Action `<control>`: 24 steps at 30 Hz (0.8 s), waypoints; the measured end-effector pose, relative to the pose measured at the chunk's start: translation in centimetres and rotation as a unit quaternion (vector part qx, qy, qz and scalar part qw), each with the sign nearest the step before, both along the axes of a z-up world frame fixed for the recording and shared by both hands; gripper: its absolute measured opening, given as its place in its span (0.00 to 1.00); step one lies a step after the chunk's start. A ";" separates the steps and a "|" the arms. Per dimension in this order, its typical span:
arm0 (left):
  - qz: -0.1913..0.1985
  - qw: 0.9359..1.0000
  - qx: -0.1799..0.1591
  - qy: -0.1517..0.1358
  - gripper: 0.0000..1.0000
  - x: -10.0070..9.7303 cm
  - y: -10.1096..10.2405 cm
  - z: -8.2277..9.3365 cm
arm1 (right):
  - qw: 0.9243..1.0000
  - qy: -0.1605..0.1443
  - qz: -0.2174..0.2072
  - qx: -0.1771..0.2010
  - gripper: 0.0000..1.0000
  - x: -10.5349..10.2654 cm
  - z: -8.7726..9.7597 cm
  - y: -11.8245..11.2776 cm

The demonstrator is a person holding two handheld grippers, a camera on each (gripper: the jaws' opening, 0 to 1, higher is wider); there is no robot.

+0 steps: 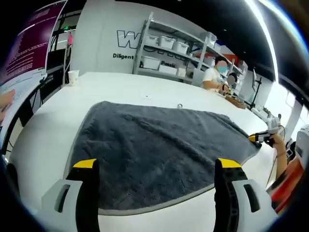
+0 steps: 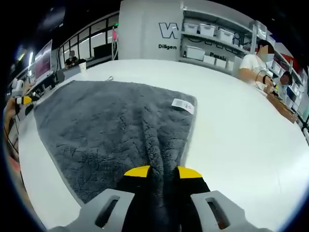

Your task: Open the folded towel by lifting each exposed corner and separating the folded layers until the towel lies flat within the target outline without major curled edges

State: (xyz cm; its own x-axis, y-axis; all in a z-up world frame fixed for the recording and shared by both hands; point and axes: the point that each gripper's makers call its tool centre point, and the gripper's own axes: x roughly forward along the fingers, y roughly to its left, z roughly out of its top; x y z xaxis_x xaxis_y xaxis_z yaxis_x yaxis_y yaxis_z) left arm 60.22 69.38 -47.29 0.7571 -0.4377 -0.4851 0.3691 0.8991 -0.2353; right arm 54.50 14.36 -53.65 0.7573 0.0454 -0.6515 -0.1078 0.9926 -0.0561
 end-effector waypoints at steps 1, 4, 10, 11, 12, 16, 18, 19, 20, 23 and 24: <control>0.000 1.000 0.000 0.000 0.97 0.0 0.0 0.0 | 1.000 0.000 -0.004 0.000 0.23 0.0 0.0 -0.2; 0.000 1.000 0.000 0.000 0.97 0.0 0.1 0.0 | 1.000 0.000 -0.018 -0.004 0.33 -0.2 0.1 -0.8; 0.004 1.000 -0.002 0.003 0.97 0.0 0.0 -0.6 | 0.999 0.001 -0.038 -0.018 0.47 -0.6 0.3 -1.8; 0.005 1.000 -0.002 0.005 0.97 0.1 -0.1 -0.8 | 0.999 0.003 -0.040 -0.026 0.49 -0.8 0.4 -2.0; 0.005 1.000 -0.002 0.007 0.97 0.1 -0.1 -1.0 | 0.999 0.004 -0.042 -0.033 0.51 -1.0 0.5 -2.2; 0.012 1.000 0.014 0.006 0.97 0.5 0.2 -1.8 | 0.997 0.010 -0.051 -0.053 0.58 -1.9 1.3 -2.6; 0.015 1.000 0.021 0.007 0.98 0.6 0.4 -2.0 | 0.997 0.010 -0.056 -0.056 0.65 -2.4 1.7 -2.7; 0.017 0.999 0.026 0.008 0.98 0.7 0.6 -2.2 | 0.996 0.010 -0.060 -0.058 0.69 -2.9 2.1 -2.8; 0.020 0.999 0.031 0.010 0.98 0.8 0.8 -2.4 | 0.996 0.009 -0.062 -0.058 0.73 -3.2 2.4 -2.8; 0.026 0.999 0.042 0.010 0.99 1.2 1.4 -2.8 | 0.996 0.006 -0.066 -0.058 0.83 -4.0 3.3 -2.7; 0.030 0.998 0.045 0.010 0.99 1.4 1.7 -2.9 | 0.996 0.003 -0.066 -0.057 0.86 -4.4 3.8 -2.5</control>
State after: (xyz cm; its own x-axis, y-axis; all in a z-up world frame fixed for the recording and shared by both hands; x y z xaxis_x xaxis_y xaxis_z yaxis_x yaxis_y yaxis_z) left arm 61.66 71.11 -50.21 0.7700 -0.3456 -0.5363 0.3096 0.9374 -0.1596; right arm 50.13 11.86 -49.87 0.7478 -0.1289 -0.6513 0.0230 0.9854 -0.1686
